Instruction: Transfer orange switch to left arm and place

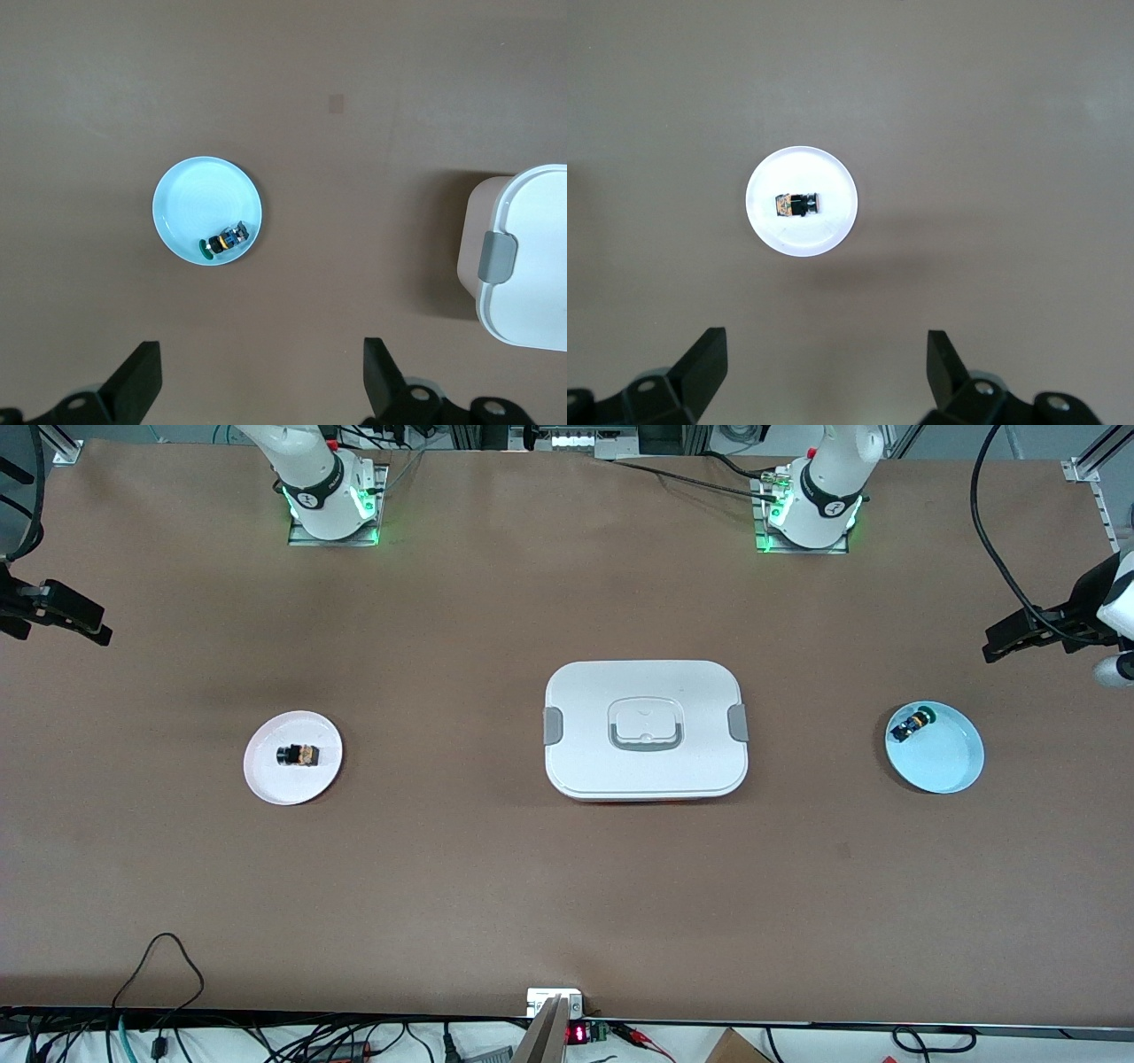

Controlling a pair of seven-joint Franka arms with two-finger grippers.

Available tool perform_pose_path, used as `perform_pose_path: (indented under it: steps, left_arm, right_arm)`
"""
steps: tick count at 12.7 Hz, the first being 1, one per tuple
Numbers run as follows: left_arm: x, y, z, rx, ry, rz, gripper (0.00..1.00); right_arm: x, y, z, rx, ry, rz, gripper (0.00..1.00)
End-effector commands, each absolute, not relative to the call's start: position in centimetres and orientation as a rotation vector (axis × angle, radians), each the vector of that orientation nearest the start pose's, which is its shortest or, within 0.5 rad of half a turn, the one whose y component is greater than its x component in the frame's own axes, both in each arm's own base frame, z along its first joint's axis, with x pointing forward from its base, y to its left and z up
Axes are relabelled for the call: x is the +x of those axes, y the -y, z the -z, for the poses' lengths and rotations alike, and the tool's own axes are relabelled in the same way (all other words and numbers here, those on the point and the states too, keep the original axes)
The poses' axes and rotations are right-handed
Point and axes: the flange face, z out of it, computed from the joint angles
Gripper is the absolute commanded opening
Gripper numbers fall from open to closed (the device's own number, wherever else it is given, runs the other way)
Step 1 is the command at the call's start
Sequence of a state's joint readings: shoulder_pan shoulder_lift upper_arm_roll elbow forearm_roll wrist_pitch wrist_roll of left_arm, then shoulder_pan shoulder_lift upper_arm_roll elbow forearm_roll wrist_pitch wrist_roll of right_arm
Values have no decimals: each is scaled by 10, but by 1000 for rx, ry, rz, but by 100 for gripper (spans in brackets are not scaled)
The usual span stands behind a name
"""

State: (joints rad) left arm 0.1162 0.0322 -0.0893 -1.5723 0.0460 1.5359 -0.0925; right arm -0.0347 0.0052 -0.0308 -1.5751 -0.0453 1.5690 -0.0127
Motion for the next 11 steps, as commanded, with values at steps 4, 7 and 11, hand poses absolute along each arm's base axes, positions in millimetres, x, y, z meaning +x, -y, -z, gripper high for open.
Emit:
perform_pose_path:
  steps: [4,7,11]
  left_arm:
    - [561,-18,-609,-3080,136,-102,100]
    - [560,-18,-610,-3080,137,-106,100]
    - [561,-20,-610,-3081,132,-100,100]
  right_arm:
    - [555,40,-625,-3174,-71,-22,100]
    - [560,32,-616,-3174,-49,-48,100]
    - [588,20,-558,-3208,-4,-194,100]
